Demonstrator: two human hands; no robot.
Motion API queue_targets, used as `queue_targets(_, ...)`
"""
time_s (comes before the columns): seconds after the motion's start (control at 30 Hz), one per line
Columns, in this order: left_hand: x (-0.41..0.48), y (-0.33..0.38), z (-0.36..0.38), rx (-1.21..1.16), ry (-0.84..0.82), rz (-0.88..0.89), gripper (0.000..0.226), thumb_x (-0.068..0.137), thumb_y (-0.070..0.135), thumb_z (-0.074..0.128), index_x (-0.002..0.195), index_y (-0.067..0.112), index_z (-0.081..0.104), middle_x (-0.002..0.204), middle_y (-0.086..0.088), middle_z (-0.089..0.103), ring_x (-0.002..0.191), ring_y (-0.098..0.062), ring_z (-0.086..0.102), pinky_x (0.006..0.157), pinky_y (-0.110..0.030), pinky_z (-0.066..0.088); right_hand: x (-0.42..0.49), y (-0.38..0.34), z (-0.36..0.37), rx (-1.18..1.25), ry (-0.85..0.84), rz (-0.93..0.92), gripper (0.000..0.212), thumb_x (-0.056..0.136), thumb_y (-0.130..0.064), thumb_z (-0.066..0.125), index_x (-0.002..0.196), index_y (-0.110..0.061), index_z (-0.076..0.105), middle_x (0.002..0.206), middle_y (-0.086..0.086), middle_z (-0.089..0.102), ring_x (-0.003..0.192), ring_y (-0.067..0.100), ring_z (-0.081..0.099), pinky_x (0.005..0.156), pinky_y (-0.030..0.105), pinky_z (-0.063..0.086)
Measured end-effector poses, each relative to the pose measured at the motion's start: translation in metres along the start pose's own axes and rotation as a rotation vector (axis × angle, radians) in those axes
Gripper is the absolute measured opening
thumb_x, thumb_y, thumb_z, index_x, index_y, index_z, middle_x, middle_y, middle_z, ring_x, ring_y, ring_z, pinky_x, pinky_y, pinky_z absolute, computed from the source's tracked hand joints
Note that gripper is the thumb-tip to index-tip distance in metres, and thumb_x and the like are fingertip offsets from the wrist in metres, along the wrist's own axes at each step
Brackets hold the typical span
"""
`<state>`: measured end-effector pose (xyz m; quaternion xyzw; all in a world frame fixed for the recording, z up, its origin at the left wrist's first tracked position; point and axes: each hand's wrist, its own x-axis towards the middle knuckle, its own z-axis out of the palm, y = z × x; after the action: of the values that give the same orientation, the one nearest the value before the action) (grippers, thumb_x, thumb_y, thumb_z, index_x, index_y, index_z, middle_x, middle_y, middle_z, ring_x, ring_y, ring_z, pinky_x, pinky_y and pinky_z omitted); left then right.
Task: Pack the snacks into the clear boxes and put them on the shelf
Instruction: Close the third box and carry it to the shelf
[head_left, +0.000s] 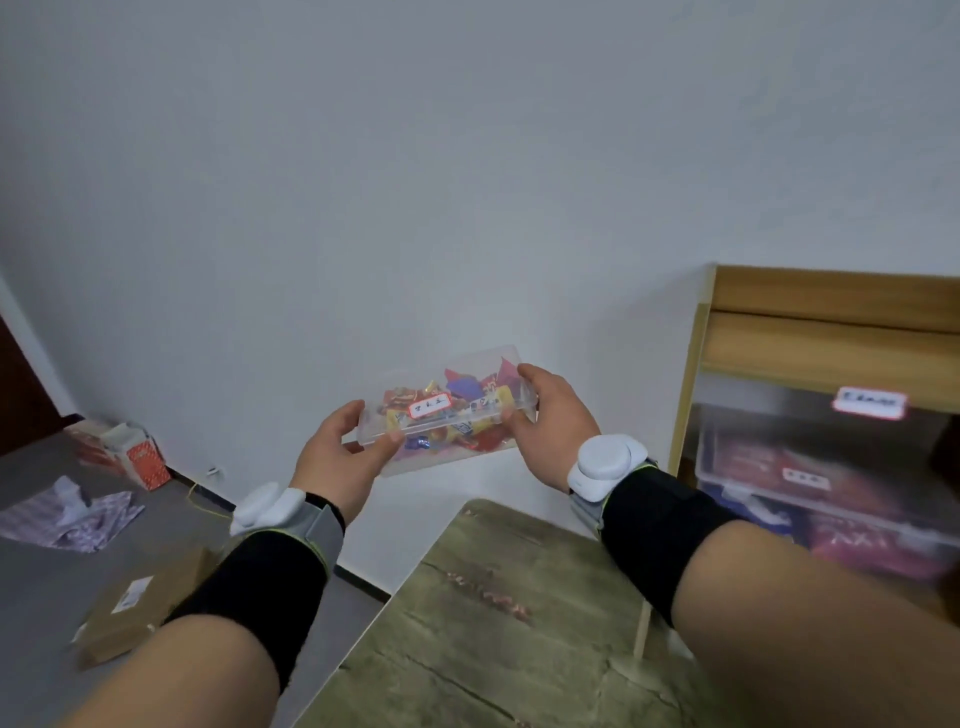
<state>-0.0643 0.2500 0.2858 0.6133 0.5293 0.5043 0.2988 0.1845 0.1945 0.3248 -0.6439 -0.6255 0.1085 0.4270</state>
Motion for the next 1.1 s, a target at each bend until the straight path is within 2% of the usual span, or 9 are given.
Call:
queue_targets(0.13, 0.026, 0.083, 0.002, -0.040, -0.006, 0.090, 0.072, 0.076, 0.041, 0.079, 0.140, 0.028, 0.049, 0.125, 0.014, 0.056, 0.094, -0.015, 0.067, 0.089, -0.046, 0.056, 0.025, -0.037, -0.069, -0.044, 0.096, -0.055, 0.056, 0.095, -0.027, 0.057, 0.147, -0.020, 0.038, 0.144, 0.004, 0.045, 0.127, 0.021, 0.048, 0.094, 0.018, 0.030)
queue_targets(0.23, 0.036, 0.140, 0.017, -0.068, -0.039, 0.165, 0.079, 0.068, 0.051, 0.077, 0.139, 0.030, 0.049, 0.126, 0.016, 0.056, 0.092, -0.017, 0.069, 0.090, -0.044, 0.056, 0.033, -0.051, -0.123, -0.077, 0.192, -0.091, 0.053, 0.095, -0.024, 0.056, 0.145, -0.017, 0.042, 0.142, 0.006, 0.049, 0.128, 0.022, 0.047, 0.093, 0.017, 0.028)
queue_targets(0.37, 0.039, 0.203, 0.048, -0.128, -0.094, 0.246, 0.088, 0.060, 0.060, 0.074, 0.139, 0.030, 0.048, 0.129, 0.015, 0.055, 0.097, -0.017, 0.069, 0.091, -0.045, 0.055, 0.033, -0.054, -0.189, -0.122, 0.302, -0.068, 0.054, 0.096, -0.029, 0.055, 0.147, -0.018, 0.040, 0.144, 0.007, 0.047, 0.127, 0.023, 0.049, 0.094, 0.020, 0.030)
queue_targets(0.57, 0.022, 0.267, 0.124, -0.168, -0.222, 0.327, 0.085, 0.065, 0.056, 0.074, 0.140, 0.026, 0.048, 0.136, 0.008, 0.053, 0.106, -0.015, 0.064, 0.092, -0.044, 0.055, 0.008, -0.027, -0.272, -0.206, 0.438, 0.026, 0.054, 0.096, -0.030, 0.055, 0.147, -0.017, 0.040, 0.145, 0.009, 0.046, 0.129, 0.025, 0.048, 0.099, 0.024, 0.034)
queue_targets(0.67, 0.001, 0.286, 0.173, -0.146, -0.331, 0.347, 0.076, 0.076, 0.046, 0.076, 0.142, 0.022, 0.046, 0.141, 0.003, 0.051, 0.116, -0.022, 0.060, 0.096, -0.045, 0.052, -0.017, 0.005, -0.306, -0.259, 0.490, 0.142, 0.058, 0.097, -0.031, 0.054, 0.150, -0.017, 0.035, 0.149, 0.008, 0.042, 0.132, 0.025, 0.046, 0.108, 0.032, 0.036)
queue_targets(0.77, -0.015, 0.288, 0.199, -0.099, -0.379, 0.350, 0.073, 0.082, 0.041, 0.074, 0.144, 0.019, 0.044, 0.145, -0.001, 0.049, 0.122, -0.025, 0.056, 0.102, -0.043, 0.048, -0.037, 0.027, -0.315, -0.283, 0.490, 0.213, 0.058, 0.096, -0.031, 0.054, 0.150, -0.017, 0.035, 0.149, 0.007, 0.042, 0.133, 0.025, 0.045, 0.109, 0.032, 0.033)
queue_targets(0.83, -0.029, 0.289, 0.219, -0.054, -0.419, 0.364, 0.071, 0.084, 0.041, 0.072, 0.145, 0.016, 0.043, 0.146, -0.003, 0.049, 0.128, -0.025, 0.052, 0.107, -0.036, 0.042, -0.053, 0.042, -0.323, -0.305, 0.492, 0.279, 0.058, 0.096, -0.030, 0.053, 0.149, -0.018, 0.036, 0.149, 0.007, 0.043, 0.133, 0.026, 0.045, 0.108, 0.030, 0.032)
queue_targets(0.93, -0.048, 0.285, 0.244, -0.002, -0.472, 0.380, 0.070, 0.086, 0.040, 0.070, 0.145, 0.014, 0.044, 0.145, -0.004, 0.051, 0.129, -0.023, 0.051, 0.104, -0.028, 0.038, -0.074, 0.061, -0.328, -0.306, 0.492, 0.359, 0.055, 0.096, -0.025, 0.053, 0.149, -0.016, 0.037, 0.147, 0.009, 0.043, 0.132, 0.027, 0.045, 0.104, 0.027, 0.033)
queue_targets(1.1, -0.060, 0.262, 0.269, 0.054, -0.537, 0.358, 0.064, 0.088, 0.041, 0.066, 0.144, 0.016, 0.045, 0.142, -0.003, 0.055, 0.124, -0.024, 0.055, 0.105, -0.041, 0.044, -0.088, 0.075, -0.319, -0.340, 0.464, 0.417, 0.050, 0.098, -0.024, 0.053, 0.145, -0.012, 0.042, 0.145, 0.010, 0.048, 0.131, 0.029, 0.047, 0.108, 0.036, 0.038)
